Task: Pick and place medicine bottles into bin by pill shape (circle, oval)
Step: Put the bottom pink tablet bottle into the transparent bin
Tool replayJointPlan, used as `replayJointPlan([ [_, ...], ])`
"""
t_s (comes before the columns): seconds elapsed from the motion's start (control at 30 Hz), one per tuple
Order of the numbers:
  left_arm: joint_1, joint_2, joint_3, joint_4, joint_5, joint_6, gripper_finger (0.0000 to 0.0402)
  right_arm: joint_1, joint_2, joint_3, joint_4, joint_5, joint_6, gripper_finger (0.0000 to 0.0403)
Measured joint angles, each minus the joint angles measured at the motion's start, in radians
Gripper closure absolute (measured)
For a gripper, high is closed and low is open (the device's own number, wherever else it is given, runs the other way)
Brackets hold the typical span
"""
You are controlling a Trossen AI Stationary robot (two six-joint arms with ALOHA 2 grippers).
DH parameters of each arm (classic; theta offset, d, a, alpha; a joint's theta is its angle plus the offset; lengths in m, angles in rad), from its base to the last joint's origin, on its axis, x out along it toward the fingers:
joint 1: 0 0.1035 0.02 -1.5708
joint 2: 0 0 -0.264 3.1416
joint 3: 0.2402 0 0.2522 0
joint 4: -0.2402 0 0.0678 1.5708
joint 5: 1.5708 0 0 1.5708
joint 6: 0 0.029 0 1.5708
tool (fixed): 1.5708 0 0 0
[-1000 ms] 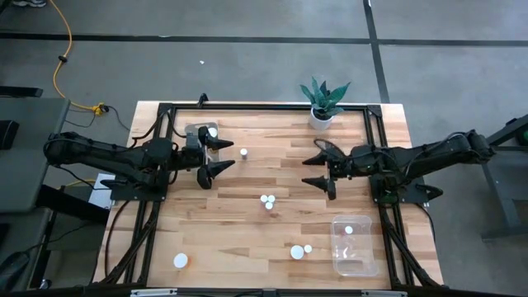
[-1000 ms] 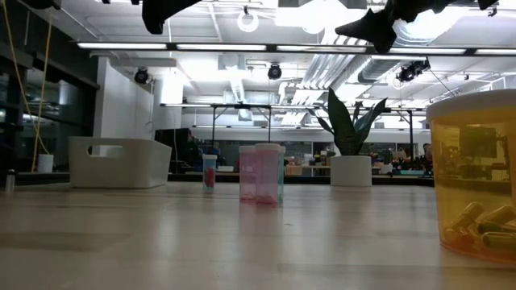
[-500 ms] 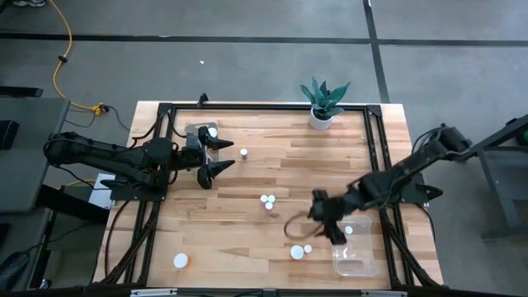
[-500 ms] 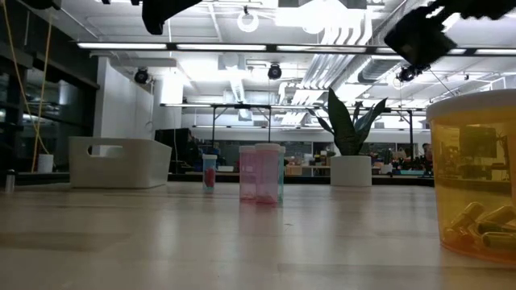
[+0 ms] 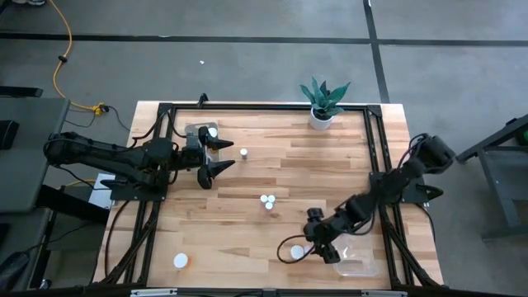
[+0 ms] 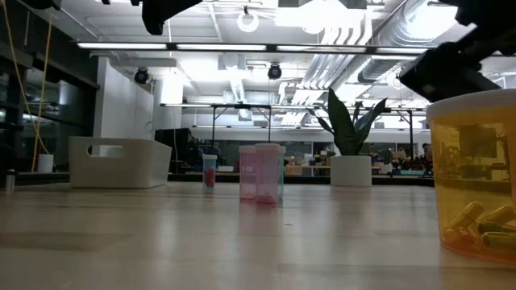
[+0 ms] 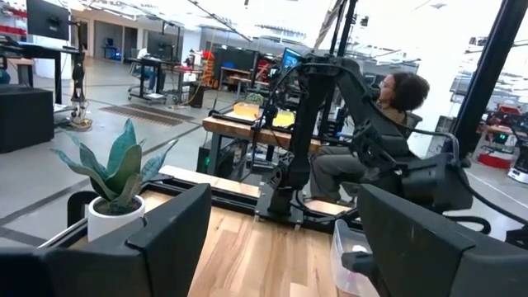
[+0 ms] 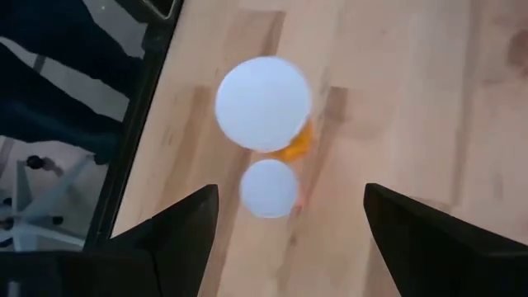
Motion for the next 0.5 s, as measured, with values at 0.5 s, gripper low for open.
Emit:
replayJointPlan([
  [0.5, 0.000, 0.000, 0.000, -0.008, -0.019, 0.000, 0.0108, 0.035, 0.065, 0.000, 0.056, 0.033, 0.012, 0.0107],
])
